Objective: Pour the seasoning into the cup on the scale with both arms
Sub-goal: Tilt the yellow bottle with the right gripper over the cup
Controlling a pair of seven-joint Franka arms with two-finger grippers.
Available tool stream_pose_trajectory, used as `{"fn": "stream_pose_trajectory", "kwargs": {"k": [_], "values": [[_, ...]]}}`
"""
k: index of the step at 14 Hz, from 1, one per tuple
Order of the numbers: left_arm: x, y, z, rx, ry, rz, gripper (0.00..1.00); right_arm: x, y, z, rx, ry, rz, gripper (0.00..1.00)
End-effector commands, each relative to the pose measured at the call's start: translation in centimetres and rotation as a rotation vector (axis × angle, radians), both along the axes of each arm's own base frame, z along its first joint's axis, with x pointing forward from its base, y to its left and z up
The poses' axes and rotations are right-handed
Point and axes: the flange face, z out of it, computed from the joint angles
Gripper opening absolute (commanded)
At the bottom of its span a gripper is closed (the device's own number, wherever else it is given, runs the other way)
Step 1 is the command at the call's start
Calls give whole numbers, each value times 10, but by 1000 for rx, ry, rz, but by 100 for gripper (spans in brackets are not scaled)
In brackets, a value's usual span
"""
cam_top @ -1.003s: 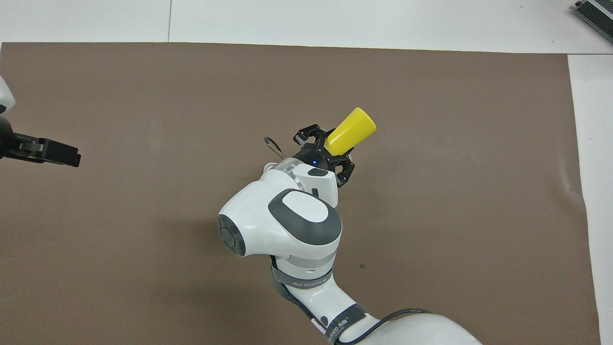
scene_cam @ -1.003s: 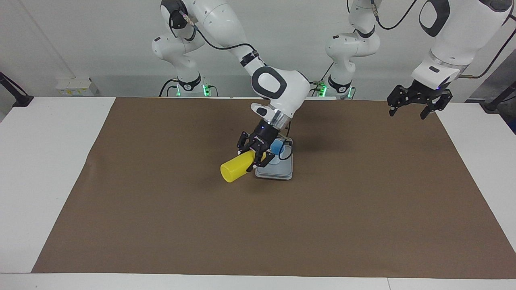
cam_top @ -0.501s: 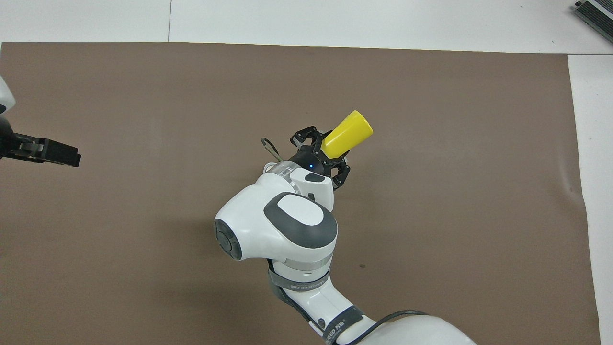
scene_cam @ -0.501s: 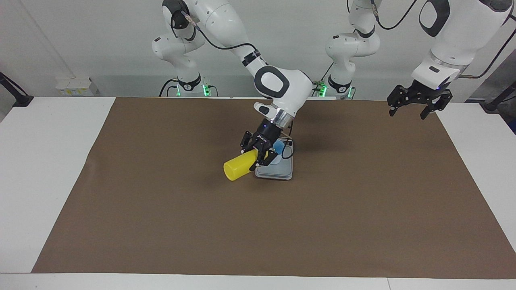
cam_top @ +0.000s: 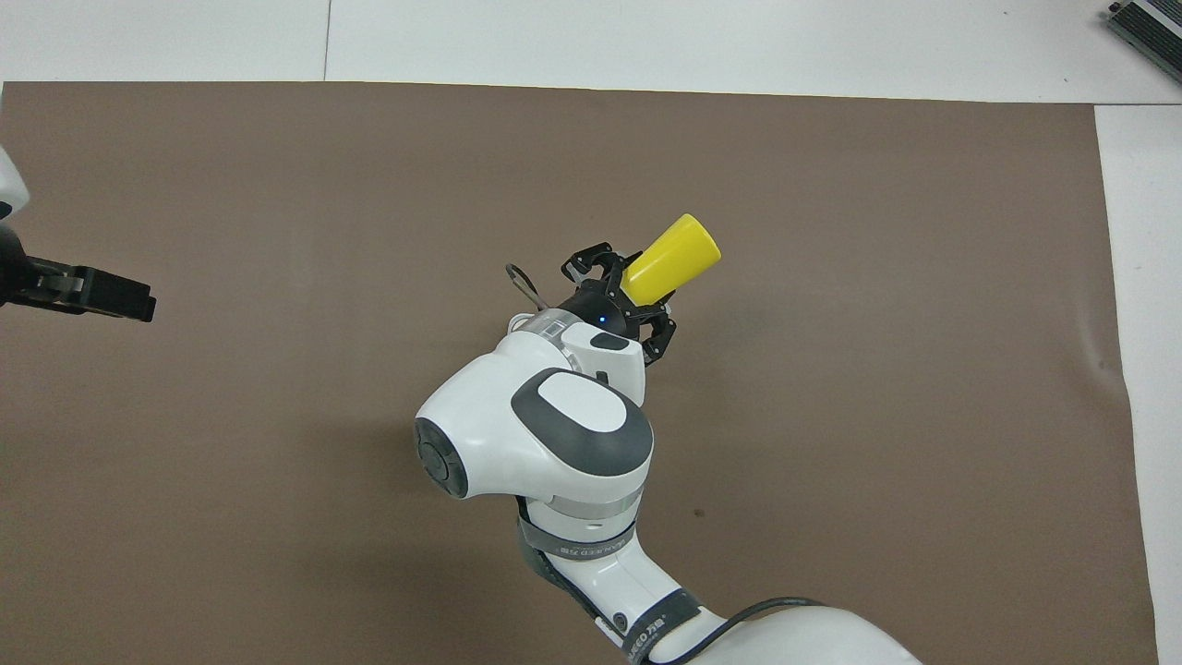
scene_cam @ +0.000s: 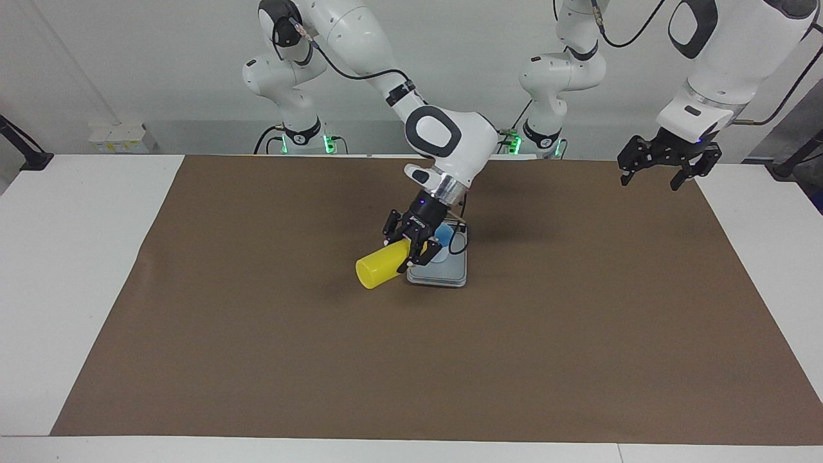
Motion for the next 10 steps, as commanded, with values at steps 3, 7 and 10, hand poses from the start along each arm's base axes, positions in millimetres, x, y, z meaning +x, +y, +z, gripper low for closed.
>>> {"fn": "stream_pose_trajectory", "kwargs": {"k": [3, 7, 10], "values": [[-4, 2, 1, -11, -3, 13, 100, 14, -54, 66, 219, 142, -147, 0], [-4, 2, 1, -11, -3, 13, 100, 29, -109, 100, 435, 307, -247, 0], [-4, 2, 1, -11, -3, 13, 100, 26, -152, 106, 556, 478, -239, 0]]}}
